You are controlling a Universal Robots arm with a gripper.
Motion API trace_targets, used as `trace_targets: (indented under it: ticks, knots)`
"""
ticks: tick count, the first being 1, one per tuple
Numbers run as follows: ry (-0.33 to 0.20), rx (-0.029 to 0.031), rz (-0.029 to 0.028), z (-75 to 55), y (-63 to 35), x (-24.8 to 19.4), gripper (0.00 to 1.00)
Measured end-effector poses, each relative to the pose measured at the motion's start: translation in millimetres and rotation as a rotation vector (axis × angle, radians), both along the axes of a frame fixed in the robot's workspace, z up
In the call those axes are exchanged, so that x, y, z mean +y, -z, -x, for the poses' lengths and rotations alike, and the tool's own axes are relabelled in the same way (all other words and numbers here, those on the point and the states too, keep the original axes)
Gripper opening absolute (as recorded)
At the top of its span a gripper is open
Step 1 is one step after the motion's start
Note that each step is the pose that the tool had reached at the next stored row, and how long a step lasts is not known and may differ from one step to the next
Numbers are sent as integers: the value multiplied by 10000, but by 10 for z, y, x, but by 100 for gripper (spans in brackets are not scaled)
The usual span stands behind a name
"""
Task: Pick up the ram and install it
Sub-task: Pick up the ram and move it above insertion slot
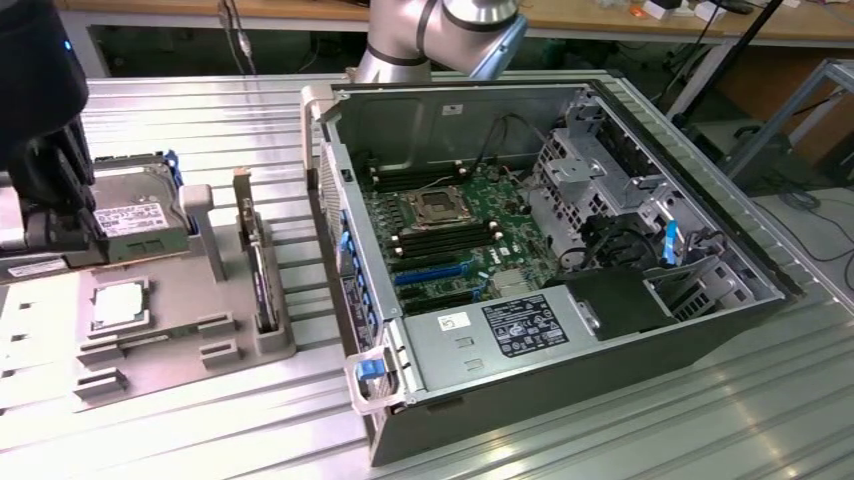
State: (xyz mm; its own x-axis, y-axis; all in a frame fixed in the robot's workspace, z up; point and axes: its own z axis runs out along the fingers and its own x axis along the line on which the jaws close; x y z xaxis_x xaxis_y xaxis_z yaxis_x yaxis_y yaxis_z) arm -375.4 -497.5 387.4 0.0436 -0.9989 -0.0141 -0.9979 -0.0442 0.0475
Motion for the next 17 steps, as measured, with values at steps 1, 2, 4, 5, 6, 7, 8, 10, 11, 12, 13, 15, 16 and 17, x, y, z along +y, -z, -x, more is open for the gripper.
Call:
trace_targets:
  ticks: [1, 2, 4, 5, 6, 7, 8, 10, 11, 12, 13, 15, 16, 17]
  knots:
    - [1, 0, 4, 0, 0, 0, 14]
    - [1, -1, 5, -11, 2, 0, 14]
    - [0, 1, 7, -109, 8, 0, 14]
    - [-1, 0, 6, -161, 15, 0, 14]
    - [0, 0, 5, -210, 20, 0, 14]
    - [-1, 0, 6, -266, 26, 0, 14]
    - [1, 0, 6, -332, 41, 0, 14]
    - [0, 0, 6, -426, 60, 0, 14]
    - [0, 0, 6, -510, 72, 0, 14]
    - [0, 0, 6, -614, 86, 1, 14]
    - [0, 17, 6, -750, 90, 4, 14]
    - [0, 60, 7, -795, 88, 4, 14]
    - [0, 67, 8, -833, 88, 4, 14]
    - [0, 67, 7, -900, 88, 4, 14]
